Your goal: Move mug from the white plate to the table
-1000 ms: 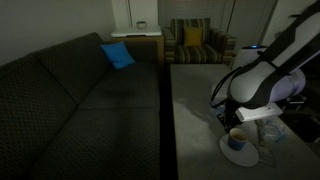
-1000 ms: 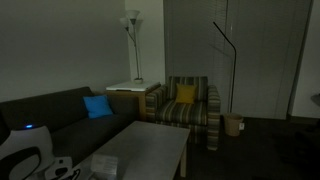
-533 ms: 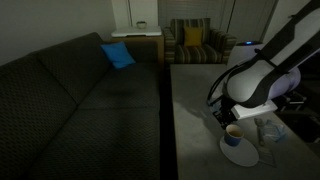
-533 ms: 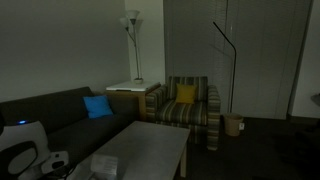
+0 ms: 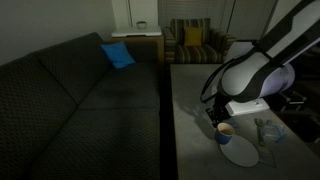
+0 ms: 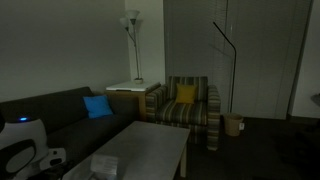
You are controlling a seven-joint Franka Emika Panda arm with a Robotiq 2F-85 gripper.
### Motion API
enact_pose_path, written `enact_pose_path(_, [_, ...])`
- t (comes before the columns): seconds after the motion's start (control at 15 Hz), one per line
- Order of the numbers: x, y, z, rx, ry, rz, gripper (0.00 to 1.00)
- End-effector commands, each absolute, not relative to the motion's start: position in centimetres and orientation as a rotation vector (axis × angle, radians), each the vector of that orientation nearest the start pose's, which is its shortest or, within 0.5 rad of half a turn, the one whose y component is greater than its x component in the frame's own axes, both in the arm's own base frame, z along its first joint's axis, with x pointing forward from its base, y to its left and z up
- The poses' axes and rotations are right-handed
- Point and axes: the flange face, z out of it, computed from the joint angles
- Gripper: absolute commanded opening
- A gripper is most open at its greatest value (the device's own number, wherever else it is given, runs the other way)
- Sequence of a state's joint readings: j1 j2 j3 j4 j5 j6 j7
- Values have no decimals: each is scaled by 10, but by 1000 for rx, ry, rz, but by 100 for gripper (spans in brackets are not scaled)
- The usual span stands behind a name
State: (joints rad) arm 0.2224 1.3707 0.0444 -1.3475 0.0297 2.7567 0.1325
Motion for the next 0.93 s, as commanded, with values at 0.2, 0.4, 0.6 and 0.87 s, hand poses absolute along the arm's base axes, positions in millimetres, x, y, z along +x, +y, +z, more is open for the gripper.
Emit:
enact_pose_path(0.2, [643, 177, -99, -2972, -168, -89, 3])
enact_pose_path(0.4, [648, 184, -99, -2917, -185, -109, 3])
enact_pose_path(0.6, [652, 191, -105, -2872, -205, -117, 3])
enact_pose_path(0.87, [651, 196, -104, -2837, -235, -106, 3])
